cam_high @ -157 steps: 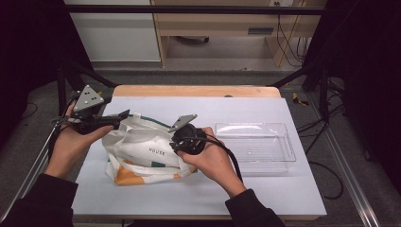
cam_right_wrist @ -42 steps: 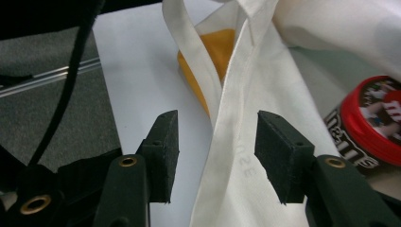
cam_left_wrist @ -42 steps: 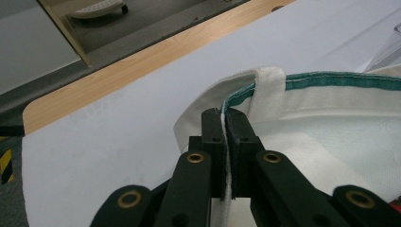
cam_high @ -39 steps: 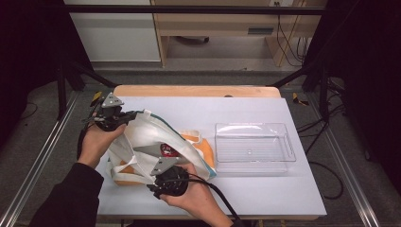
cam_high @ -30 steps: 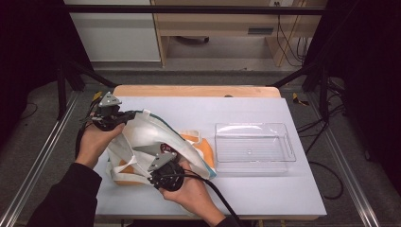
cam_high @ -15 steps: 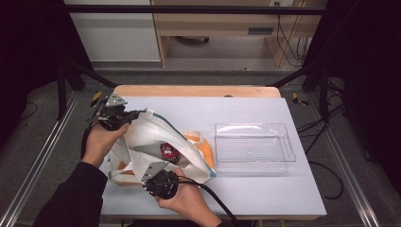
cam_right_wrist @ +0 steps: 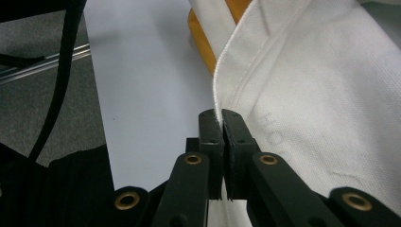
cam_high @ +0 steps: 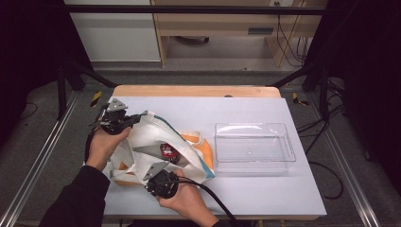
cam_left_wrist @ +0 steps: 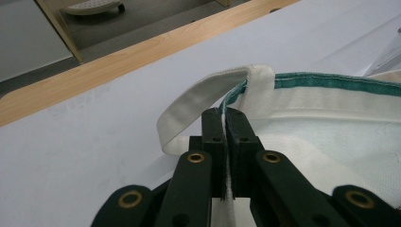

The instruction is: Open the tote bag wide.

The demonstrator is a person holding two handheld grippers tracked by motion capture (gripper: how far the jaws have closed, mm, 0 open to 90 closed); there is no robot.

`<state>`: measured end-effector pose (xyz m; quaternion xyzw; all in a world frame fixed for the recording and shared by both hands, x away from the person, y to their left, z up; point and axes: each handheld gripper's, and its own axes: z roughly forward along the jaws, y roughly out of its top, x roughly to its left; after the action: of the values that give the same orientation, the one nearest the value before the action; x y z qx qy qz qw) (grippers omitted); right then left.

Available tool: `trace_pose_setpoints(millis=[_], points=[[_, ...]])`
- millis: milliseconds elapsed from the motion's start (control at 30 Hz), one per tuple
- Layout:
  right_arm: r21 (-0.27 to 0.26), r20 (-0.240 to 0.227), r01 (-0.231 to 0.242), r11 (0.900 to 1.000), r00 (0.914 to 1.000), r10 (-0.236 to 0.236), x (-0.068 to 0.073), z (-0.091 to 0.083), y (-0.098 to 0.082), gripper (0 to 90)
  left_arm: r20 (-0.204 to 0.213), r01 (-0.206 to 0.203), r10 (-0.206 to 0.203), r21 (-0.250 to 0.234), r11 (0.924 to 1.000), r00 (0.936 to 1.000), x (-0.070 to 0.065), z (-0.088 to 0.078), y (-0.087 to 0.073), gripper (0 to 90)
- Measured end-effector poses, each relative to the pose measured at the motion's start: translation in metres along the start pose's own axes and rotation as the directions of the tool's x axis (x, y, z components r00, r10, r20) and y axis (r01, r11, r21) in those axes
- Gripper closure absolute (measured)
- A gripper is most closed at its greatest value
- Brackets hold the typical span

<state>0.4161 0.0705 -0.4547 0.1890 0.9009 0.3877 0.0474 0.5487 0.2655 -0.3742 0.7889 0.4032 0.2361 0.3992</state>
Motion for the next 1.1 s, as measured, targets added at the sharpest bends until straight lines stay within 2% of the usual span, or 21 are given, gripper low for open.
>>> trace_pose_setpoints(millis=[100,233,400,467,567,667,767,833,933,1000,1067,1100], points=[[-0.003,-0.004,-0.001,1.0,1.0,0.001,-0.001,0.0,-0.001,87.5,0.001,0.001,-0.001,-0.005,1.0,1.0,-0.001,-0.001,-0.002,87.6],[-0.022,0.011,-0.002,1.0,0.9999,0.002,0.0,-0.005,0.0,77.9,-0.002,0.001,-0.001,-0.03,0.9996,1.0,-0.002,-0.007,-0.001,85.5],[-0.05,0.045,0.009,0.999,0.9989,-0.007,0.002,-0.02,0.005,59.2,-0.031,-0.034,0.032,-0.072,0.9968,0.999,-0.009,-0.024,0.004,69.0],[-0.07,0.055,0.013,0.997,0.9985,-0.009,0.002,-0.029,0.006,54.8,-0.048,-0.062,0.058,-0.087,0.9943,0.9972,-0.014,-0.032,0.007,62.6],[-0.075,0.078,0.016,0.997,0.9969,-0.01,0.001,-0.043,0.008,47.0,-0.054,-0.067,0.061,-0.112,0.9914,0.9966,-0.02,-0.046,0.009,54.1],[-0.087,0.106,0.027,0.996,0.9942,-0.018,-0.001,-0.061,0.011,40.3,-0.071,-0.097,0.089,-0.122,0.9878,0.9935,-0.028,-0.061,0.01,46.8],[-0.093,0.136,0.042,0.995,0.9903,-0.029,-0.003,-0.077,0.015,35.7,-0.079,-0.095,0.084,-0.141,0.9855,0.9933,-0.036,-0.072,0.007,40.6],[-0.091,0.156,0.054,0.994,0.9869,-0.039,-0.006,-0.089,0.019,33.6,-0.098,-0.121,0.106,-0.162,0.9794,0.9896,-0.039,-0.079,0.005,37.3],[-0.089,0.182,0.068,0.994,0.9821,-0.051,-0.014,-0.105,0.027,30.4,-0.122,-0.12,0.1,-0.171,0.9779,0.9874,-0.044,-0.088,0.001,31.7],[-0.082,0.188,0.075,0.994,0.9805,-0.059,-0.02,-0.112,0.032,28.4,-0.149,-0.132,0.106,-0.177,0.9754,0.9832,-0.047,-0.092,-0.004,30.3],[-0.076,0.203,0.082,0.994,0.977,-0.065,-0.03,-0.12,0.04,27.2,-0.149,-0.133,0.106,-0.19,0.9728,0.9832,-0.049,-0.097,-0.007,28.6],[-0.076,0.206,0.088,0.993,0.9761,-0.07,-0.034,-0.122,0.043,26.7,-0.148,-0.12,0.092,-0.188,0.9748,0.9846,-0.052,-0.099,-0.009,28.0]])
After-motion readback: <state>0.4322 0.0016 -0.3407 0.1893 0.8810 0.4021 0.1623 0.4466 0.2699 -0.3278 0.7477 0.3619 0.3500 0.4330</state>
